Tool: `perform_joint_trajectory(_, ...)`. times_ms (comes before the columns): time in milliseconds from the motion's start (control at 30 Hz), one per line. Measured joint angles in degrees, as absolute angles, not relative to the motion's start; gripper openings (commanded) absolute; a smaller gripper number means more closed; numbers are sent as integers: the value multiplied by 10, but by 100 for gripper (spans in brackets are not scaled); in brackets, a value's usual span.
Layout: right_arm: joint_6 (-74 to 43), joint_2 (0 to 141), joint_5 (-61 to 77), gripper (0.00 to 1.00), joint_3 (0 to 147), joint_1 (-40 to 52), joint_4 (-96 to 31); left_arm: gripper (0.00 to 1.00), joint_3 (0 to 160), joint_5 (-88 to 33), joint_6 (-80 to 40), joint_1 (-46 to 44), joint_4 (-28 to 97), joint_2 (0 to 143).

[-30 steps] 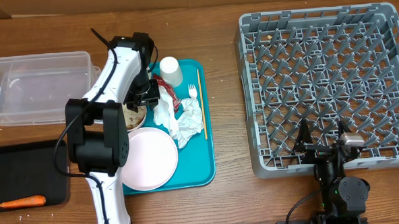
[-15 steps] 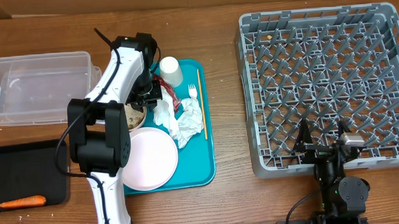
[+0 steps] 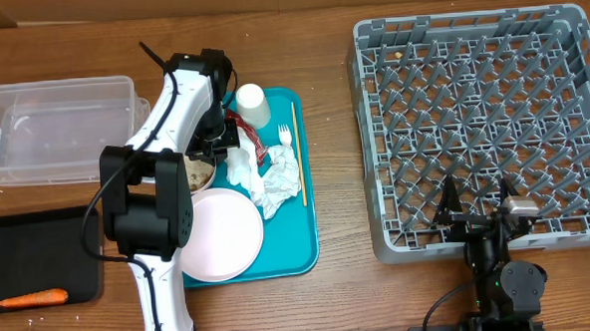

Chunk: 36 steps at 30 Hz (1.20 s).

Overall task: Sort waste into correct bins and load items into the dishwasher
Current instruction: 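Grasp the rim of the pink rice bowl with the left gripper and lift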

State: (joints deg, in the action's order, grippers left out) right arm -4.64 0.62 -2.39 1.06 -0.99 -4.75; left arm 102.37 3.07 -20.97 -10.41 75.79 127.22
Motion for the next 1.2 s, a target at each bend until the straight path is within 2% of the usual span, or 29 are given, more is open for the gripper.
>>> perform_joint_trajectory(333, -46, 6, -24, 100, 11, -10, -48, 4, 1044, 30, -210, -104, 794, 1273)
perform_joint_trajectory(833, -47, 6, -24, 100, 11, -10, -48, 4, 1233, 23, -210, -104, 956, 1275)
perform_joint_trajectory(1033, -47, 6, -24, 100, 11, -10, -48, 4, 1256, 22, -223, -92, 965, 1178)
perform_joint_trajectory(1200, -46, 6, -24, 100, 11, -10, -48, 4, 1264, -2, -225, 8, 967, 1073)
